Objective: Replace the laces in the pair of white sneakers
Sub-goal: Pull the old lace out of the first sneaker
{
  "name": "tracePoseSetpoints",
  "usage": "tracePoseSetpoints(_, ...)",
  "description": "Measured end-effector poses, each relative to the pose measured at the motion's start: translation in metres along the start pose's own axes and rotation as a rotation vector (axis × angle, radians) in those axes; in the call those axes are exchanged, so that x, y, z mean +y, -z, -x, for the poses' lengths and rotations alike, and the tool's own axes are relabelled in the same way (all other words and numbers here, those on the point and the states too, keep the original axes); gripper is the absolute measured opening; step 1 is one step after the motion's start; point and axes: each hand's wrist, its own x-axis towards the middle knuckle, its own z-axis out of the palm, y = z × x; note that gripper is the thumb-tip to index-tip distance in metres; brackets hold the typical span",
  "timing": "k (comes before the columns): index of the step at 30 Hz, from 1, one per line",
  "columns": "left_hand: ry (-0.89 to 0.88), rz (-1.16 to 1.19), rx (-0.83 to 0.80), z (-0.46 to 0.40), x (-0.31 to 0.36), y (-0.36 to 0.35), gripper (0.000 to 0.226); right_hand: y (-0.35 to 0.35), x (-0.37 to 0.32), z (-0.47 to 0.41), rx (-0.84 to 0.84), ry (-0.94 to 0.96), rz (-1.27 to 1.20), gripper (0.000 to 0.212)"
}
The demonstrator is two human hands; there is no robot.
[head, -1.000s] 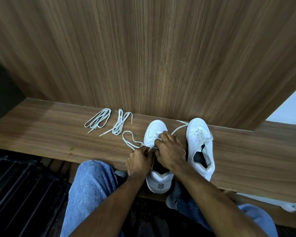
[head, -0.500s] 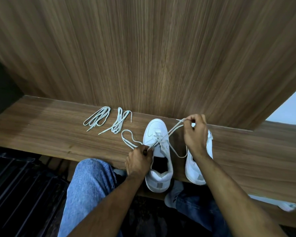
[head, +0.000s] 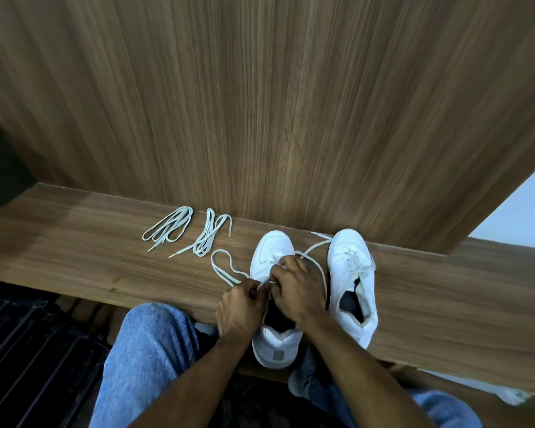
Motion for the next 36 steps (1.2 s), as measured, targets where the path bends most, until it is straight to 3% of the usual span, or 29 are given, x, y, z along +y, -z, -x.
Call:
tracePoseSetpoints(4, -0.008, -0.012, 0.017, 0.000, -0.001, 0.001, 0.037, 0.011, 0.005, -0.003, 0.051, -0.048, -0.257, 0.012)
tracePoseSetpoints(7, -0.008, -0.023, 0.018, 0.001, 0.000, 0.001, 0.034, 0.037, 0.014, -0.008, 0.244, -0.383, -0.675, 0.016)
tracePoseSetpoints(8, -0.010, -0.017, 0.021, 0.000, 0.001, 0.001, 0.033, 0.044, 0.020, -0.012, 0.297, -0.455, -0.716, 0.018)
tracePoseSetpoints(10, -0.008, 0.004, 0.021, 0.000, 0.001, 0.001, 0.032, 0.055, 0.030, -0.013, 0.292, -0.499, -0.586, 0.007)
tracePoseSetpoints(12, -0.006, 0.019, 0.023, 0.000, 0.000, 0.000, 0.031, 0.056, 0.030, -0.007, 0.172, -0.495, -0.449, 0.024)
tracePoseSetpoints(17, 0.020, 0.016, 0.033, -0.002, -0.002, -0.001, 0.035, 0.030, 0.000, 0.017, -0.205, -0.398, -0.490, 0.043)
tracePoseSetpoints(20, 0.015, 0.049, 0.025, -0.004, -0.005, -0.002, 0.033, 0.019, -0.012, 0.024, -0.113, -0.422, -0.402, 0.029)
tracePoseSetpoints(23, 0.071, 0.271, -0.018, -0.012, -0.014, -0.006, 0.027, 0.014, -0.005, 0.027, 0.053, -0.621, -0.643, 0.014)
tracePoseSetpoints(26, 0.198, 0.626, -0.069, -0.016, -0.020, -0.009, 0.019, 0.011, 0.004, 0.027, 0.089, -0.810, -0.961, 0.018)
tracePoseSetpoints(29, 0.270, 0.800, -0.096, -0.017, -0.022, -0.008, 0.022, 0.010, 0.004, 0.027, 0.076, -0.825, -0.941, 0.013)
tracePoseSetpoints(32, 0.101, 0.605, -0.080, -0.020, -0.017, -0.005, 0.010, 0.009, 0.000, 0.030, 0.065, -0.708, -0.744, 0.018)
tracePoseSetpoints(36, -0.272, -0.008, -0.028, -0.023, 0.007, 0.001, 0.044, 0.010, -0.005, 0.033, 0.100, -0.628, -0.609, 0.018)
